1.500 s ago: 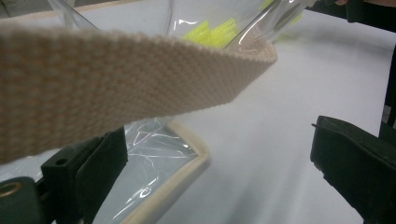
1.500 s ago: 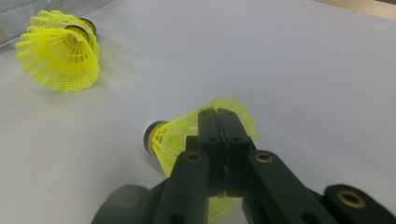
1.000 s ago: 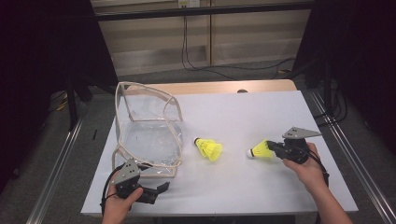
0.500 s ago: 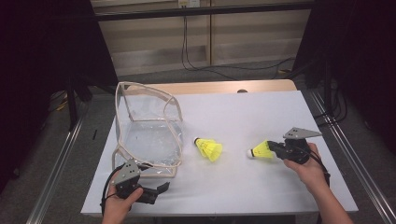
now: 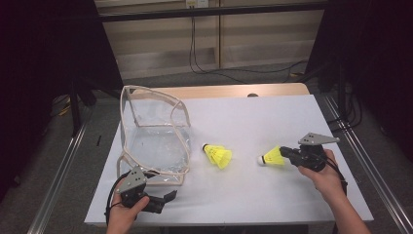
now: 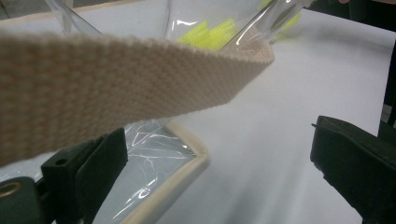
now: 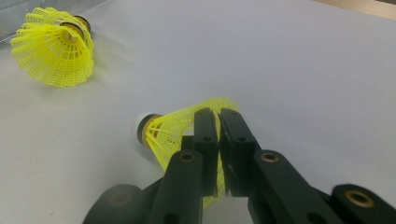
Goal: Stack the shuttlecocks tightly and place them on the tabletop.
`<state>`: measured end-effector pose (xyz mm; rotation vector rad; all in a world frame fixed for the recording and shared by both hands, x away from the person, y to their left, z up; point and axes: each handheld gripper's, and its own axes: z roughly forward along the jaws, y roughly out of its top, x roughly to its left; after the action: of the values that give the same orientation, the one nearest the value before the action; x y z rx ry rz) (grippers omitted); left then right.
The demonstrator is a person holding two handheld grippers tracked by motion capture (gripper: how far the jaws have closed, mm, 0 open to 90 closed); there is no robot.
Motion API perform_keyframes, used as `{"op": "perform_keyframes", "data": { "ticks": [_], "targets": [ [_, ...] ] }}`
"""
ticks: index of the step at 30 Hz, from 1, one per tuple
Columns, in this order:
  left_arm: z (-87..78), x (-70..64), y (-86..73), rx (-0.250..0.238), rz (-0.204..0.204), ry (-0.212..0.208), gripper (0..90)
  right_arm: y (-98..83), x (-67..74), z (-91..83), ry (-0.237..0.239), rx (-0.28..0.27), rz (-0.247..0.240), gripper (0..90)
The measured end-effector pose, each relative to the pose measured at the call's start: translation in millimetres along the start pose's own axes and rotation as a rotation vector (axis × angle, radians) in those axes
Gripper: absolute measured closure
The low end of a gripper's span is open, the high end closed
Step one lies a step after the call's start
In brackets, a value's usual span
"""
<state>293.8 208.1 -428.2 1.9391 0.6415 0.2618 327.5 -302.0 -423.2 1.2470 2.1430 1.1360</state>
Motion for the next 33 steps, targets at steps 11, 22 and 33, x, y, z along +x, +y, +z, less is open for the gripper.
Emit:
{"op": "perform_keyframes", "data": {
  "ticks": [11,22,33],
  "targets": [
    [0.6,-0.1,0.0,-0.002,0.0,-0.002,3.9,3.9,-0.9,-8.5,-0.012,-0.012,0.0,84.1],
    [0.5,-0.4,0.3,-0.001,0.001,-0.001,3.9,5.2,-1.7,-11.7,-0.018,-0.021,0.002,84.1],
    [0.7,-0.5,0.4,-0.001,0.001,0.0,3.9,9.8,1.7,-18.3,0.011,-0.053,0.027,71.0]
  ]
}}
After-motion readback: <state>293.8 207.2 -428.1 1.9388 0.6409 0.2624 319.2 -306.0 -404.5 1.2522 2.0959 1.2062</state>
